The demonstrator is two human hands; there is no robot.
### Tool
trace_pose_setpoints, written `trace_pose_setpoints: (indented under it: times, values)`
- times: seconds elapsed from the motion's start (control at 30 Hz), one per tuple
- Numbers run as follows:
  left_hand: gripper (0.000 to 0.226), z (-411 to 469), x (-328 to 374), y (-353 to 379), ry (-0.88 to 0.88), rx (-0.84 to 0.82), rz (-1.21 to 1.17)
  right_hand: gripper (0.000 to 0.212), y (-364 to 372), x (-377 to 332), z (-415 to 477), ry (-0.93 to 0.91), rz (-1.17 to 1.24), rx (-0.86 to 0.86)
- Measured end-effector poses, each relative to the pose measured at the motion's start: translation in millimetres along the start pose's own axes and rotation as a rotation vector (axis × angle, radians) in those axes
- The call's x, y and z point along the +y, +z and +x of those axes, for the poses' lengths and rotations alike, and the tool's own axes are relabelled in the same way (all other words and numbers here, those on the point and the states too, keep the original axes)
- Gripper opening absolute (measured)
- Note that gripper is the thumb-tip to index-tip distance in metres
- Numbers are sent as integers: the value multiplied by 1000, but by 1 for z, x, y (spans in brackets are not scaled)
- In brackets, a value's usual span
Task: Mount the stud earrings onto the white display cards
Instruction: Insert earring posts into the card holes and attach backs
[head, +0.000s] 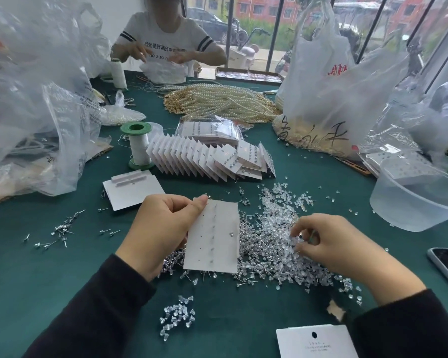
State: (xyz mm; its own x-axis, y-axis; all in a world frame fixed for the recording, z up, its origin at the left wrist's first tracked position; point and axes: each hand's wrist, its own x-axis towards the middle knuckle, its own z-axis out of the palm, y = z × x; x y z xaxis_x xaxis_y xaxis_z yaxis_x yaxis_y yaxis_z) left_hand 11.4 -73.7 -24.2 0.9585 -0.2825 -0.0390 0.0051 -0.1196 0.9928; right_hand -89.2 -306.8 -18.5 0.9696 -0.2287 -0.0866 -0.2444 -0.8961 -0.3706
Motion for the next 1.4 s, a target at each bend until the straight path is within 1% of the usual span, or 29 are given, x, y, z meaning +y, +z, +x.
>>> trace_pose_setpoints:
  times: [0.07,0.13,0.2,0.27,0.4,0.53,0.67,0.83,0.97,1.03,1.13,1.2,1.3,1.4]
  values:
    - [35,-1,-1,2,12,-15,22,9,4,-2,0,-57,-29,50]
    - [37,-2,-2,5,22,-22,34,14,8,-1,0,-83,17,99]
    - [39,-3,-3,7,33,-25,47,18,9,1,-2,-72,99,123]
    - [41,-3,-4,8,45,-31,66,16,9,2,-3,-63,162,142]
    - [43,-4,-7,11,56,-45,110,10,4,6,-2,-40,266,263]
    - [45,-4,-7,13,71,-59,146,14,3,7,-1,5,358,323]
    - [50,-6,-6,14,104,-76,185,18,3,2,-2,18,550,357]
    - [50,-9,-5,16,193,-91,289,20,4,-21,-9,-85,761,329]
    - [48,-12,-5,18,283,-68,382,17,12,-42,-14,-172,905,382]
    - [46,-14,-5,20,336,-68,408,16,19,-54,-15,-231,881,429]
    - [43,-17,-5,25,411,-71,454,18,31,-69,-15,-352,692,516]
    - [43,-19,-4,27,441,-65,461,15,38,-73,-13,-377,621,535]
    - [45,-21,-3,29,475,-41,465,9,44,-75,-12,-391,580,547]
    - [44,-22,-3,30,492,-38,466,13,46,-74,-12,-396,591,556]
